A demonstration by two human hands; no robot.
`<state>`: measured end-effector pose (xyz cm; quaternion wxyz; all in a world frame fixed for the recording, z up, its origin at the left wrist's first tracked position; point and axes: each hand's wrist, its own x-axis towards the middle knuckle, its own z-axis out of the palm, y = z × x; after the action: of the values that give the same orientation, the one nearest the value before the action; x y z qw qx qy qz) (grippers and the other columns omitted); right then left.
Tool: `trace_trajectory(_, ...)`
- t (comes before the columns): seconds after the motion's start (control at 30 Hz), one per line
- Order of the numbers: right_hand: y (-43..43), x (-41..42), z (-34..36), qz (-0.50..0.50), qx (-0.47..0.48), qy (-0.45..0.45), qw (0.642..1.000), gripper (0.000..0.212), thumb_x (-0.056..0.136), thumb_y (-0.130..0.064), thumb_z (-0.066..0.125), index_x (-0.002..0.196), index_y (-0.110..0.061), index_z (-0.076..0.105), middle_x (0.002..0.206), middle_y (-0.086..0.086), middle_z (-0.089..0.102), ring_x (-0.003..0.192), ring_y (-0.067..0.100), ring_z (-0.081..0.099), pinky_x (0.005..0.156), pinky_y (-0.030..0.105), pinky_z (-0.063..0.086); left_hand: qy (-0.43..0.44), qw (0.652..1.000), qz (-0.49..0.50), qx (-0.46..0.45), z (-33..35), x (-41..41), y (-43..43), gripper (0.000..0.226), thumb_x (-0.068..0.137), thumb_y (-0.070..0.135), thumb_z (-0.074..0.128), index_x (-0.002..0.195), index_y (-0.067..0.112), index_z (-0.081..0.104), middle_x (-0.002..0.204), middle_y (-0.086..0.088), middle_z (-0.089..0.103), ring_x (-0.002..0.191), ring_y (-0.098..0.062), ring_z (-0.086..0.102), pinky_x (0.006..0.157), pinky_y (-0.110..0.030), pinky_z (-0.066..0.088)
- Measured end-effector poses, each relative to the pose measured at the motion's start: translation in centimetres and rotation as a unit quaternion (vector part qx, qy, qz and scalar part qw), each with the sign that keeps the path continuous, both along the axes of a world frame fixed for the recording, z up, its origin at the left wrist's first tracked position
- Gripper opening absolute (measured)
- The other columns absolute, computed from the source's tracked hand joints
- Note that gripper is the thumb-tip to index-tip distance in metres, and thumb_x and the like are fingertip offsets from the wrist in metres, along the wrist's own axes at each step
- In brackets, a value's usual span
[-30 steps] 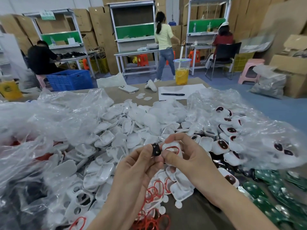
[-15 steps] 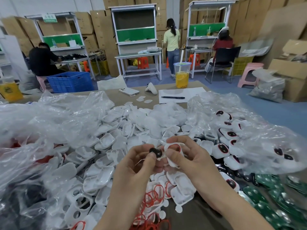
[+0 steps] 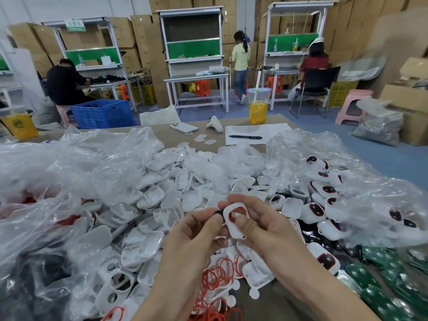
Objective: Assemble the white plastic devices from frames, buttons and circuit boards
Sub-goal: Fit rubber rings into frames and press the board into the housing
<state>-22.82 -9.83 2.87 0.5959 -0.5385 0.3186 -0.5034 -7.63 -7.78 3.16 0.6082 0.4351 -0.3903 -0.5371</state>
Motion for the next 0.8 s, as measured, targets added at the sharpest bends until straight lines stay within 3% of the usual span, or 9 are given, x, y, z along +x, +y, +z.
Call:
trace_trajectory(0.07, 0.05, 0.24, -0.22, 0.001, 0.012, -0.016, 1.0, 0.028, 0.087, -0.024, 0.064, 0.114, -0.024, 0.069, 0.12, 0.0, 0.073, 0.112, 0.017, 0.069, 0.087, 0.026, 0.056, 0.0, 1.0, -0.02, -0.002, 0.18, 0.0, 0.08, 0.009, 0.08, 0.02, 0.074, 0.085, 0.02, 0.081, 0.081, -0.009, 0.075, 0.07, -0.014, 0.07, 0.063, -0.023, 0.056)
trace_trajectory(0.13, 0.1, 0.3, -0.26, -0.006, 0.012, -0.013, 1.0, 0.03, 0.086, -0.021, 0.065, 0.117, -0.02, 0.067, 0.115, 0.002, 0.075, 0.108, 0.019, 0.071, 0.084, 0.026, 0.057, -0.007, 0.999, -0.037, -0.004, 0.21, 0.26, 0.13, 0.024, 0.071, 0.032, 0.081, 0.091, 0.02, 0.081, 0.082, -0.009, 0.075, 0.07, -0.013, 0.067, 0.064, -0.027, 0.054)
trace_trajectory(0.23, 0.14, 0.28, -0.17, -0.033, -0.009, 0.035, 0.999, 0.027, 0.09, -0.015, 0.067, 0.116, -0.022, 0.068, 0.108, -0.002, 0.077, 0.095, 0.013, 0.073, 0.076, 0.02, 0.056, -0.032, 0.998, -0.045, -0.008, 0.02, 0.36, 0.16, 0.023, 0.075, 0.037, 0.085, 0.095, 0.026, 0.081, 0.076, -0.005, 0.07, 0.065, -0.013, 0.061, 0.064, -0.03, 0.05)
trace_trajectory(0.33, 0.29, 0.43, 0.07, -0.047, -0.014, 0.057, 0.997, 0.034, 0.08, -0.029, 0.073, 0.114, -0.03, 0.071, 0.108, -0.01, 0.076, 0.089, 0.005, 0.073, 0.07, 0.015, 0.053, -0.046, 0.999, -0.028, -0.008, -0.05, 0.14, 0.24, 0.017, 0.076, 0.035, 0.082, 0.093, 0.036, 0.078, 0.068, 0.002, 0.068, 0.057, -0.011, 0.059, 0.054, -0.019, 0.048)
trace_trajectory(0.4, 0.31, 0.56, 0.04, -0.052, -0.007, 0.067, 0.996, 0.037, 0.074, -0.038, 0.075, 0.111, -0.04, 0.074, 0.107, -0.009, 0.076, 0.089, 0.008, 0.073, 0.068, 0.021, 0.056, -0.054, 0.998, -0.026, -0.013, -0.19, 0.29, 0.08, 0.022, 0.075, 0.036, 0.08, 0.096, 0.04, 0.076, 0.069, 0.003, 0.067, 0.056, -0.01, 0.059, 0.053, -0.015, 0.047)
trace_trajectory(0.53, 0.4, 0.58, 0.0, -0.051, -0.004, 0.105, 0.993, 0.04, 0.07, -0.047, 0.075, 0.109, -0.055, 0.07, 0.101, 0.017, 0.072, 0.077, 0.028, 0.068, 0.074, 0.031, 0.059, -0.055, 0.998, -0.024, -0.019, -0.28, 0.64, -0.08, 0.033, 0.07, 0.04, 0.084, 0.102, 0.042, 0.074, 0.075, -0.001, 0.065, 0.057, -0.014, 0.056, 0.056, -0.018, 0.048)
trace_trajectory(0.6, 0.45, 0.54, 0.17, -0.045, 0.006, 0.089, 0.995, 0.042, 0.069, -0.048, 0.076, 0.11, -0.054, 0.07, 0.1, 0.023, 0.07, 0.074, 0.022, 0.065, 0.073, 0.033, 0.059, -0.052, 0.998, -0.027, -0.023, -0.38, 0.7, -0.1, 0.03, 0.073, 0.037, 0.079, 0.103, 0.041, 0.074, 0.081, -0.001, 0.069, 0.058, -0.013, 0.056, 0.057, -0.019, 0.048)
trace_trajectory(0.7, 0.34, 0.22, 0.16, -0.029, 0.015, 0.053, 0.998, 0.037, 0.074, -0.044, 0.074, 0.111, -0.046, 0.073, 0.099, 0.019, 0.072, 0.081, 0.017, 0.07, 0.08, 0.042, 0.059, -0.018, 0.999, -0.042, -0.026, -0.27, 0.63, -0.1, 0.033, 0.074, 0.031, 0.089, 0.104, 0.034, 0.076, 0.089, -0.003, 0.072, 0.06, -0.012, 0.055, 0.057, -0.022, 0.049)
trace_trajectory(0.8, 0.1, 0.06, 0.02, -0.017, 0.046, -0.001, 0.999, 0.037, 0.073, -0.038, 0.076, 0.11, -0.035, 0.077, 0.103, 0.012, 0.075, 0.096, 0.021, 0.073, 0.082, 0.035, 0.061, -0.001, 0.998, -0.052, -0.043, 0.15, 0.57, 0.13, 0.034, 0.071, 0.032, 0.079, 0.105, 0.029, 0.076, 0.092, -0.008, 0.071, 0.069, -0.018, 0.056, 0.063, -0.029, 0.049)
